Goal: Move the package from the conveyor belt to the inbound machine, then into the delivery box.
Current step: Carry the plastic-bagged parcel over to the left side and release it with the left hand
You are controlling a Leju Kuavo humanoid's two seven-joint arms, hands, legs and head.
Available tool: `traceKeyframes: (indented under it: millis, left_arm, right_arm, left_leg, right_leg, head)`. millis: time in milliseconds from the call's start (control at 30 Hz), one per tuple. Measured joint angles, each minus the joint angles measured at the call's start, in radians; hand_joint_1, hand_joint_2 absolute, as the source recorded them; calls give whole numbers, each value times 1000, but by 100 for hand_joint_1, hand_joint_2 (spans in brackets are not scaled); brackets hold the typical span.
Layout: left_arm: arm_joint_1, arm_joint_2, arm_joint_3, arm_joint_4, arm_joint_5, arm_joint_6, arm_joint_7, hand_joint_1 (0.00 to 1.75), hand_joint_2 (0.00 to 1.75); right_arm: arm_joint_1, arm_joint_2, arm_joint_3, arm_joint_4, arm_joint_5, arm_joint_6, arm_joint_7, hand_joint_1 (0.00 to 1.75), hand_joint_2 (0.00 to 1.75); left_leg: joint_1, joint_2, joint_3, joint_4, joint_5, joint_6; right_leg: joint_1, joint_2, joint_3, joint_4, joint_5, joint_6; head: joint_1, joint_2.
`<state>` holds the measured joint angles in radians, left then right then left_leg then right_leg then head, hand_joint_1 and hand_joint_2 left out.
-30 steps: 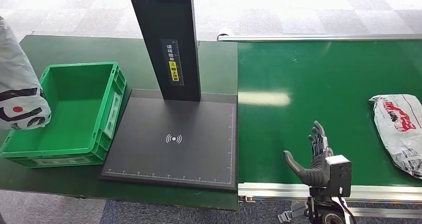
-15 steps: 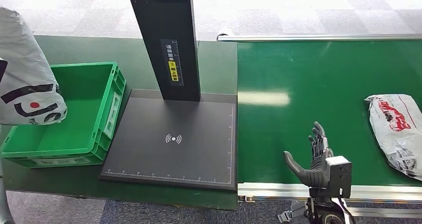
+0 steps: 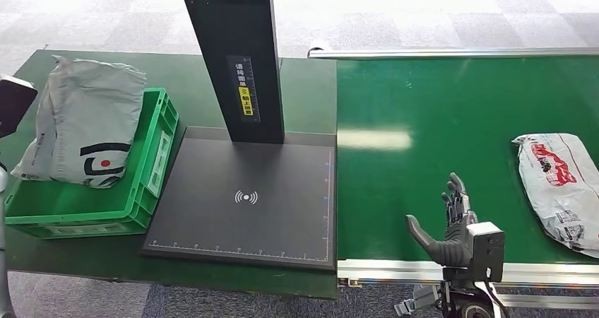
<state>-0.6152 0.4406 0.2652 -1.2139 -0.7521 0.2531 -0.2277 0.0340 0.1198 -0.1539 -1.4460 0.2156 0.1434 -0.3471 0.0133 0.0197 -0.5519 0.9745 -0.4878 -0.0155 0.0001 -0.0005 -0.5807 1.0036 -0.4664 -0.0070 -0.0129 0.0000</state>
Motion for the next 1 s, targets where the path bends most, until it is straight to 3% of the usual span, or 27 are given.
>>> traceKeyframes:
  millis: [200, 467, 600, 667, 800, 900, 1000]
  left_arm:
    - [5, 9, -10, 27, 84, -16, -36, 0, 175]
    - [128, -32, 9, -46, 566, -330, -140, 0, 175]
    - [255, -129, 9, -169, 887, -564, -171, 0, 175]
    - [339, -199, -29, -228, 946, -621, -187, 0, 175]
    - [488, -347, -208, -258, 841, -570, -261, 0, 175]
    - [567, -454, -326, -220, 922, -537, -325, 0, 175]
    - [613, -521, -378, -203, 985, -529, -336, 0, 175]
  right_arm:
    - [0, -4, 0, 7, -2, -8, -13, 0, 175]
    - [0, -8, 1, 16, -3, -18, -18, 0, 175]
    - [-4, -7, 1, 18, -4, -18, -16, 0, 175]
    - [-7, -4, 1, 18, -7, -15, -12, 0, 175]
    - [2, 10, 13, 17, -22, 27, -14, 0, 175]
    - [22, 28, 38, 17, -46, 51, -34, 0, 175]
    - [36, 38, 54, 18, -62, 55, -48, 0, 175]
  left_leg:
    - [0, 0, 0, 0, 0, 0]
    - [-1, 1, 0, 0, 0, 0]
    - [-3, 0, 1, 0, -1, 0]
    - [-4, 0, 2, 0, -2, 1]
    - [-6, -1, 2, 0, -4, 4]
    - [-7, -1, 2, 0, -4, 5]
    - [-6, -2, 2, 0, -5, 5]
  right_leg:
    - [0, 0, 0, 0, 0, 0]
    - [-1, 0, 0, 0, 0, 0]
    - [-3, 0, 1, 0, -1, 1]
    - [-5, 0, 1, -1, -1, 2]
    - [-7, -1, 3, -1, -2, 4]
    - [-7, -1, 3, -1, -2, 4]
    - [-7, -1, 3, -1, -2, 4]
  head:
    - [0, 0]
    - [0, 0]
    - [0, 0]
    - [0, 0]
    - [0, 0]
    - [0, 0]
    - [0, 0]
